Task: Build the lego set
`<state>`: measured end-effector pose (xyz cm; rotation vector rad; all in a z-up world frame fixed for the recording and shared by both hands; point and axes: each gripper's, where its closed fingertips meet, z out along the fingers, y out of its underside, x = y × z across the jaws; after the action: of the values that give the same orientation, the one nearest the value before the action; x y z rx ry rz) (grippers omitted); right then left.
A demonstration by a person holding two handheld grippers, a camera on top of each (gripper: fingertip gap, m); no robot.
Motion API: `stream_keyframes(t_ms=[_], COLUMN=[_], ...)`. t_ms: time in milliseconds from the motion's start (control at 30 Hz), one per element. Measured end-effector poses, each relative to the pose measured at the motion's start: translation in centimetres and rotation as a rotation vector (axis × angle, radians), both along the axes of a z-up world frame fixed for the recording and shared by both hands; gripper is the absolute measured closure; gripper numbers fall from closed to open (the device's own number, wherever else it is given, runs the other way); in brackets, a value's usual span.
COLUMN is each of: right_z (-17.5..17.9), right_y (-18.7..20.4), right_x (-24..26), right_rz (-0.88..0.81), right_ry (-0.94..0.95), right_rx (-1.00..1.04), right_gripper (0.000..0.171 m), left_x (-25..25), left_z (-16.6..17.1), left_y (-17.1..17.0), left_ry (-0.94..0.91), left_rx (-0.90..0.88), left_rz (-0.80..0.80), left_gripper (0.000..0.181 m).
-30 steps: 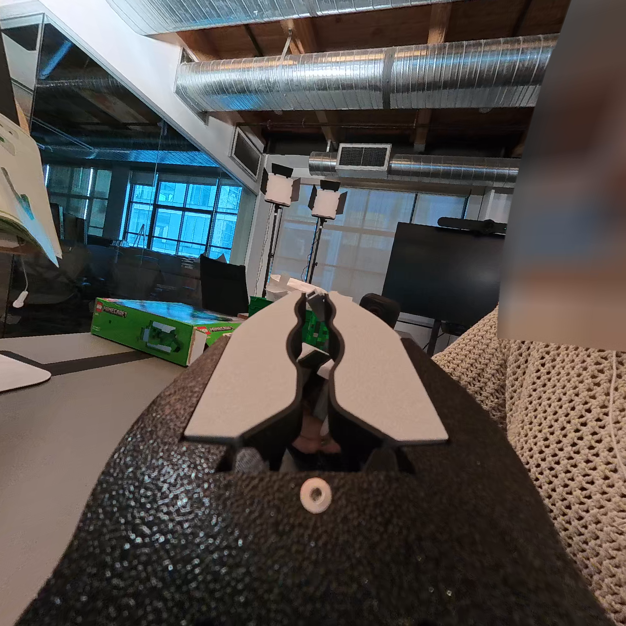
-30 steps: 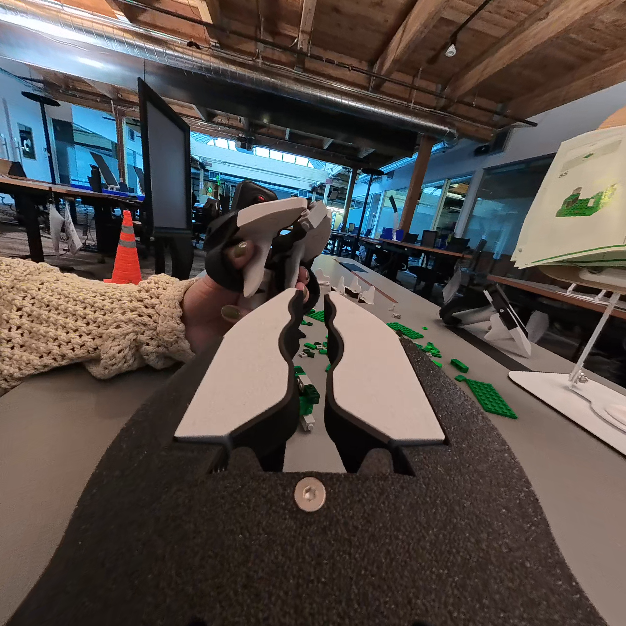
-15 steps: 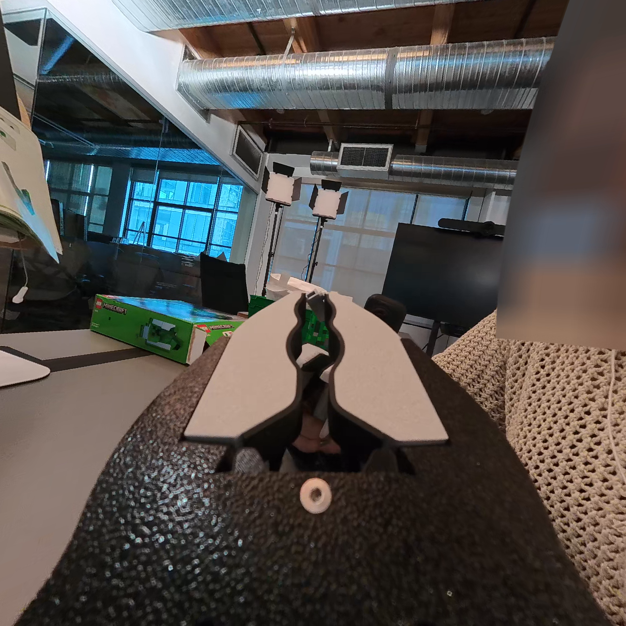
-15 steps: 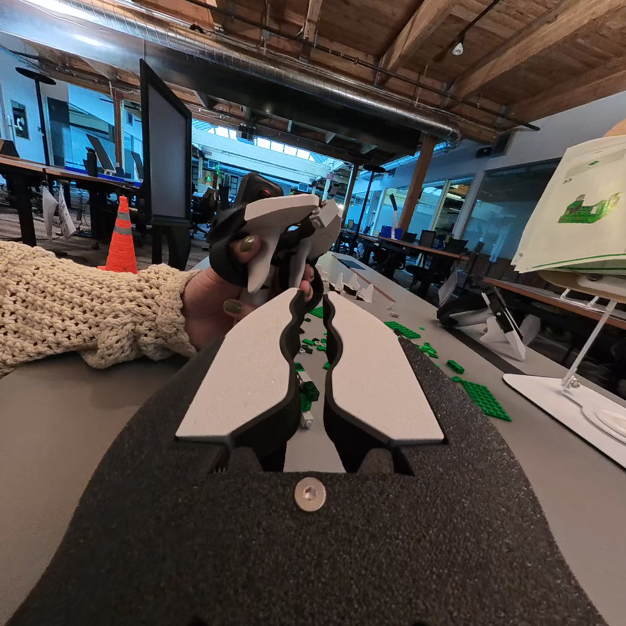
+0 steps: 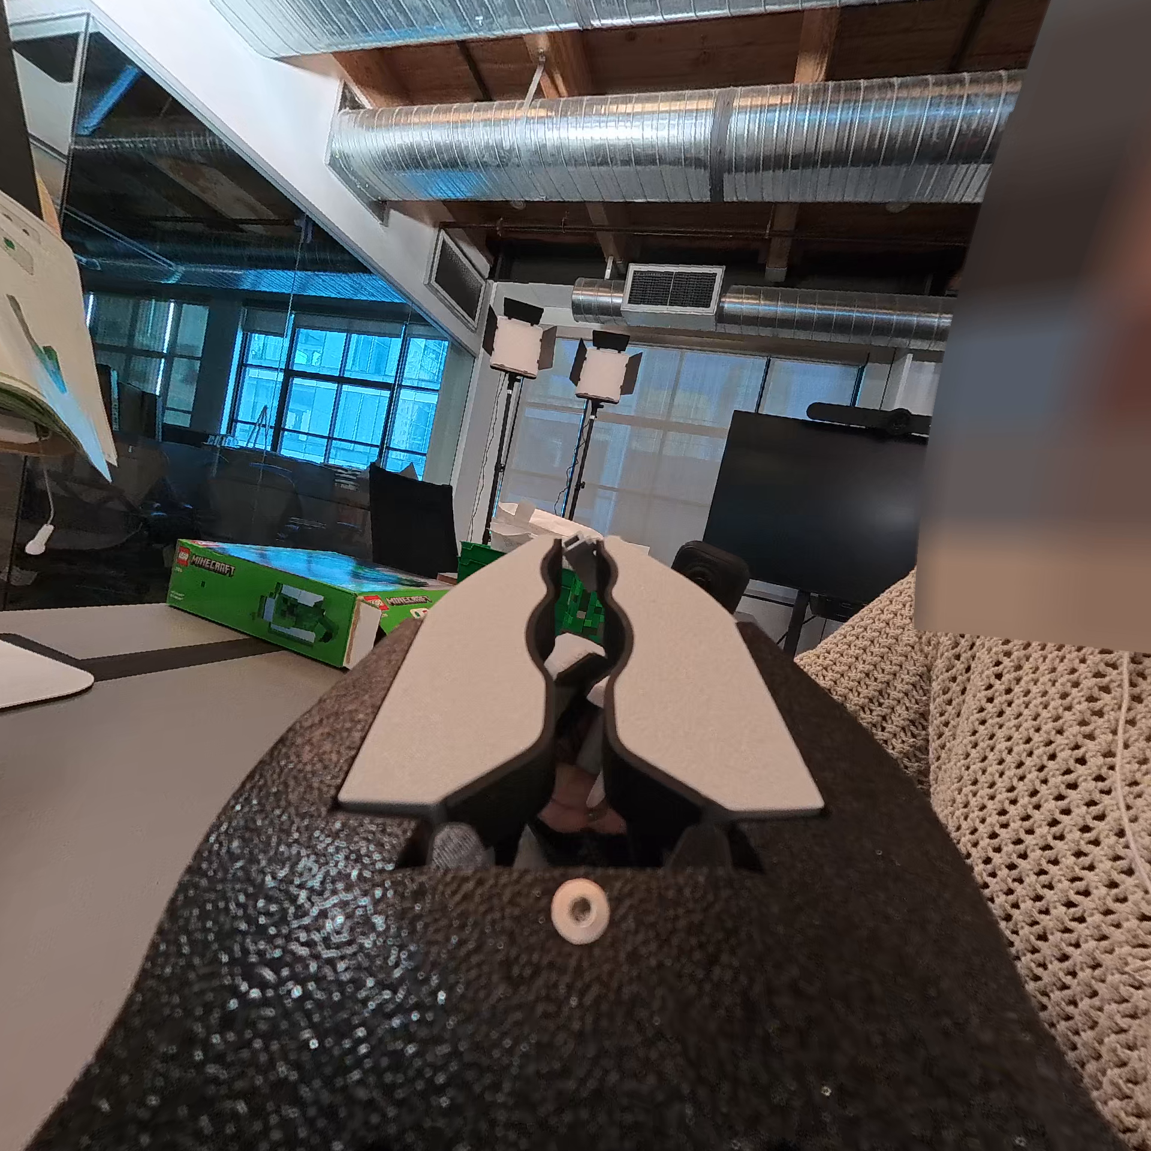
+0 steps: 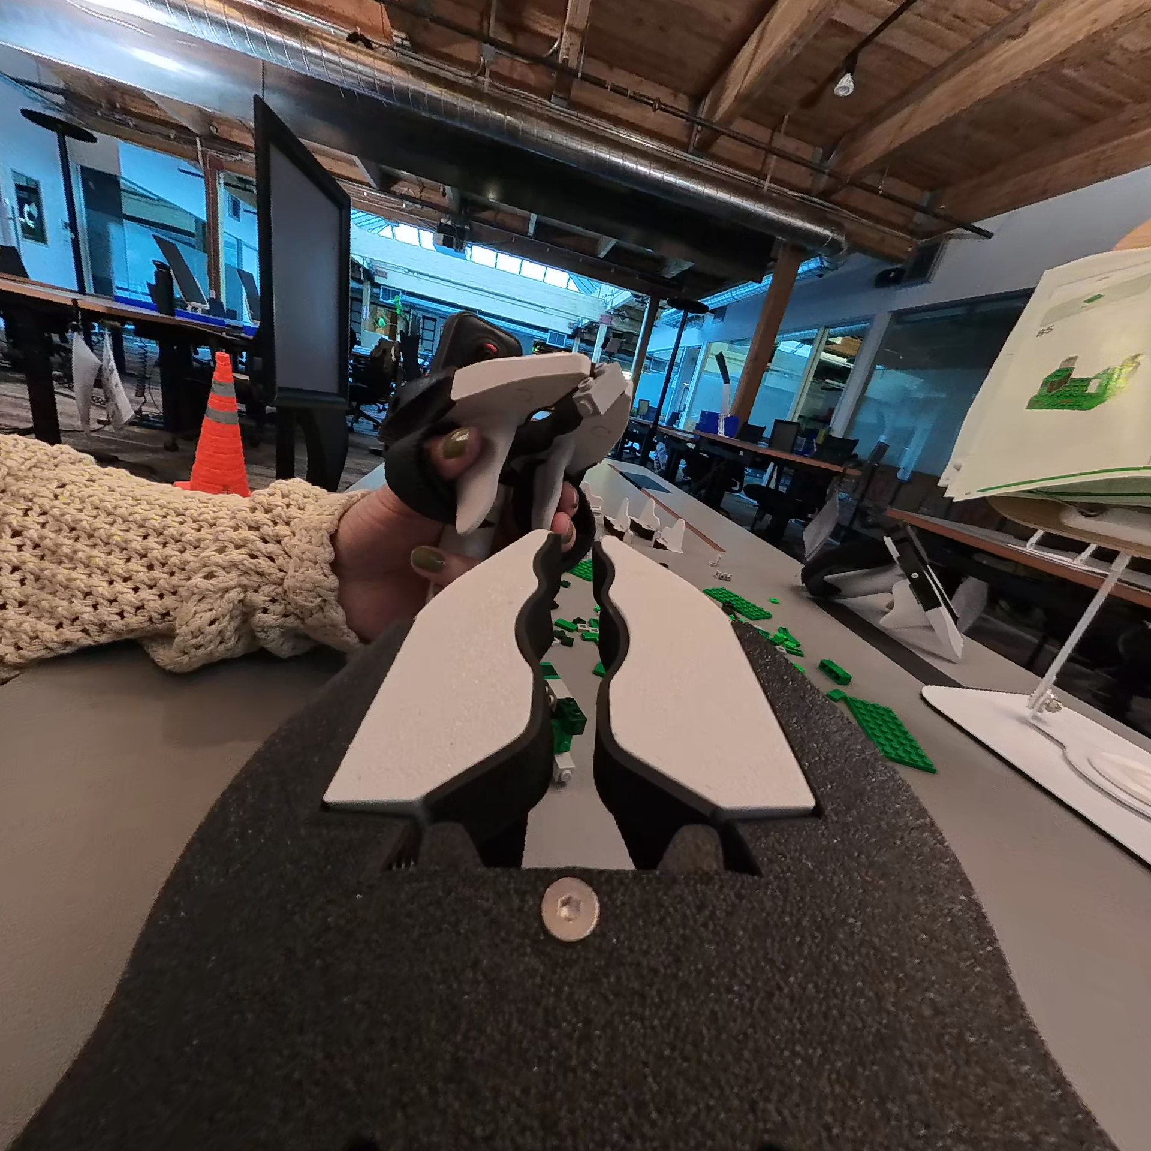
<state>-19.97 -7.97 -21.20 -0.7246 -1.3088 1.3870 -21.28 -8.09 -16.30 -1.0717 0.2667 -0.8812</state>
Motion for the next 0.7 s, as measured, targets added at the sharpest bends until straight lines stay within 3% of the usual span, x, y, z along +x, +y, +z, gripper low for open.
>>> stream_keyframes(t_ms=[533, 700], right_z=[-0.1, 1.0], right_y=[-0.1, 1.0], right_x=[-0.1, 0.0], right_rz=[-0.010, -0.166], right_ry=[0.000, 0.079], right_rx=[0.024, 0.180], right_gripper=[0.163, 0.157], left_x=[0.0, -0.2], left_z=[-0.2, 0.1], left_y=[0.1, 0.1], left_ry=[0.001, -0.014], left_rx=[-0.006, -0.005], left_rz=[0.004, 0.012], left_gripper=[0.172, 0.172])
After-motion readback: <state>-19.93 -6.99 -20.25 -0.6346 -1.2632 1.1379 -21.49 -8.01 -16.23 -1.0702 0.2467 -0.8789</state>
